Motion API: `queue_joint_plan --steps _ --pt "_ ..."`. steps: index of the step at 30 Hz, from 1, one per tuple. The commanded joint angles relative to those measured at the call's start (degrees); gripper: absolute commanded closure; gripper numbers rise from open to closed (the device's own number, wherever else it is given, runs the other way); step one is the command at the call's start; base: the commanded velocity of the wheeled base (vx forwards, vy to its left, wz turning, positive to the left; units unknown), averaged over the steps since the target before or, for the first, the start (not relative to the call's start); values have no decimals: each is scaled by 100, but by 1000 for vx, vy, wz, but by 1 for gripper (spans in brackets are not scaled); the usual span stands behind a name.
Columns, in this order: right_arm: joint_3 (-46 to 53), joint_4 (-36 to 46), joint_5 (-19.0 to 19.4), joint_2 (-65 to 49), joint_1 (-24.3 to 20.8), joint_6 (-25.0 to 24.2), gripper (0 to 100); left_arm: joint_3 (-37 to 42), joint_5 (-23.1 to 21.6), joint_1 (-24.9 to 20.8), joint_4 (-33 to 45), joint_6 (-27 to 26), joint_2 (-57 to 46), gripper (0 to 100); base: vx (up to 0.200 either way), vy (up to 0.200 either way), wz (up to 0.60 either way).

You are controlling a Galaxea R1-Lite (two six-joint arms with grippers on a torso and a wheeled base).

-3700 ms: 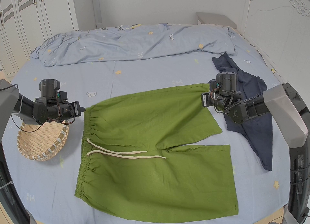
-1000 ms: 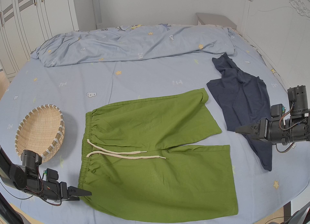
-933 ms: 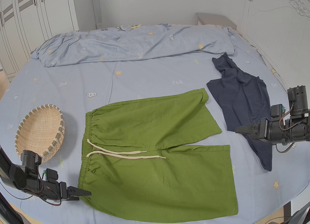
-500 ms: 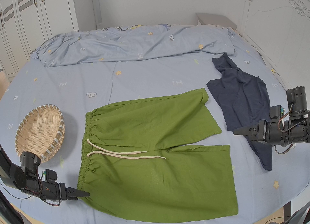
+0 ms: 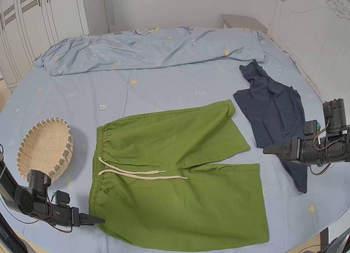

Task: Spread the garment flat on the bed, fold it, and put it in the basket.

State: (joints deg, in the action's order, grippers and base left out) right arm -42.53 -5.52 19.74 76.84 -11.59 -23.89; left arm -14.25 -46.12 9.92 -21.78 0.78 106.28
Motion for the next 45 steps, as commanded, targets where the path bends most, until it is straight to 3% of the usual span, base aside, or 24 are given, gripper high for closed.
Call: queue_joint_plan --steps 1,12,21,31,34,39,45 --pt "-1 -1 4 15 -1 -1 0 1 -3 159 -19 1 7 100 0 0 0" --pt "17 16 13 7 -1 -1 0 274 59 774 -10 -52 -503 100 0 0 0" --pt "606 42 21 7 -36 43 0 599 50 748 8 -52 -1127 100 0 0 0" --pt "2047 42 83 253 -475 649 0 801 59 651 -19 -315 -1144 100 0 0 0" --pt "2645 16 320 270 -757 904 0 722 59 704 -36 -315 -1056 100 0 0 0" --pt "2847 34 883 253 -845 1009 0 696 59 730 -80 -315 -1004 100 0 0 0" --pt "2961 -1 900 604 -836 1018 0 643 59 792 -107 -315 -960 100 0 0 0"
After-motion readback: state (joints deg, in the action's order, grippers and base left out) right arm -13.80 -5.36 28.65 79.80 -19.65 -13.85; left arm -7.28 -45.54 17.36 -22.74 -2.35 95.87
